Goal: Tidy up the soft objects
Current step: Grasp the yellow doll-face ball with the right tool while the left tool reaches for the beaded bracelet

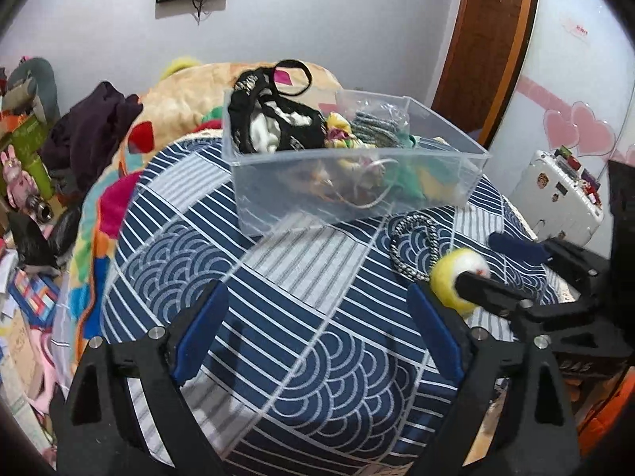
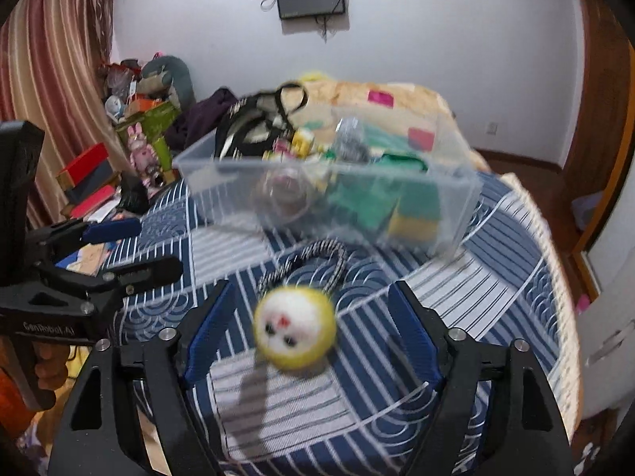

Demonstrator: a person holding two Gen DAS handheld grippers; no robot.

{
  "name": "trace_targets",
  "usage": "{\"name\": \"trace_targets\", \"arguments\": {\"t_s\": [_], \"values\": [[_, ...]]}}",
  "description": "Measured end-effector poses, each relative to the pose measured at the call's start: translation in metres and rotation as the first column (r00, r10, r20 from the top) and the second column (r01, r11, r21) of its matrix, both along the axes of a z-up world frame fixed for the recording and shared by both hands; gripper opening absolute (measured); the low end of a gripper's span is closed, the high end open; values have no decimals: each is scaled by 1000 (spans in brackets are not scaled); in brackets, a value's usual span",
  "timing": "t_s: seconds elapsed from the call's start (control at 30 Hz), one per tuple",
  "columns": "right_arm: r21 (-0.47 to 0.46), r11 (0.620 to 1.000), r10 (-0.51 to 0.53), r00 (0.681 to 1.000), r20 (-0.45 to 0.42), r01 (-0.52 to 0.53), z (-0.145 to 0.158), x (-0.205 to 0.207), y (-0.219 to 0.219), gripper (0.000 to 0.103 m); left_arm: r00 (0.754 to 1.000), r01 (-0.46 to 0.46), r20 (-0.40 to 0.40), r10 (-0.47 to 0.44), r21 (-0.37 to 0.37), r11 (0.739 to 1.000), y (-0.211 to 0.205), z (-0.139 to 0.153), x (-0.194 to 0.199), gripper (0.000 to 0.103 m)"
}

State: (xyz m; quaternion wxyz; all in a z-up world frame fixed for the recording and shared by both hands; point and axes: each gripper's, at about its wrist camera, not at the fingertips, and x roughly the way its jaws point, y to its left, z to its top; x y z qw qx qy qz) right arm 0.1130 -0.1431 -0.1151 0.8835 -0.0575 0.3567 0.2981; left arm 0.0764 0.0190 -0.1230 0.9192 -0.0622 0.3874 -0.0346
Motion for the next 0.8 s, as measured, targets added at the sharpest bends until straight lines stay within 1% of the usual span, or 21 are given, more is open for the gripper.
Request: {"name": "trace_targets", "arguments": {"t_s": [0.07, 0.1, 0.17, 0.2, 0.27, 0.47, 0.53, 0.6, 0.7, 0.8], "values": [[3, 1000, 13, 1000, -27, -12, -6, 1, 1, 62, 1000, 12, -6, -12, -6, 1000, -4, -2, 3, 81], [9, 1000, 21, 999, -46, -20, -9, 3, 2, 59, 1000, 26, -13, -26, -16, 1000, -7, -4, 4, 79], [21, 999, 35, 996, -84, -34, -14, 5, 2, 48, 998, 49, -30, -50, -40, 998, -12, -8, 9, 71], [26, 999, 38, 995, -94, -36, -16, 5, 2, 47, 998, 57, -35, -58, -43, 997, -15, -9, 12, 69], [41, 998, 43, 994, -103, -39, -19, 4, -1, 43, 996, 72, -45, -75, -48, 996, -22, -12, 17, 61], [67, 998, 17, 998, -67, -13, -14, -3, -12, 42, 991, 100, -77, -108, -96, 990, -36, -21, 34, 45], [68, 998, -1, 999, -51, 5, -11, -3, -16, 42, 990, 105, -82, -115, -111, 988, -39, -23, 38, 43], [62, 998, -25, 999, -33, 27, -8, -3, -21, 42, 989, 114, -81, -122, -105, 988, -45, -24, 41, 43], [75, 996, -43, 999, -32, 45, -6, 0, -29, 42, 988, 119, -87, -126, -86, 989, -53, -27, 46, 43], [86, 995, -54, 998, -31, 56, -5, 1, -35, 42, 988, 121, -83, -129, -91, 988, -58, -27, 51, 42]]}}
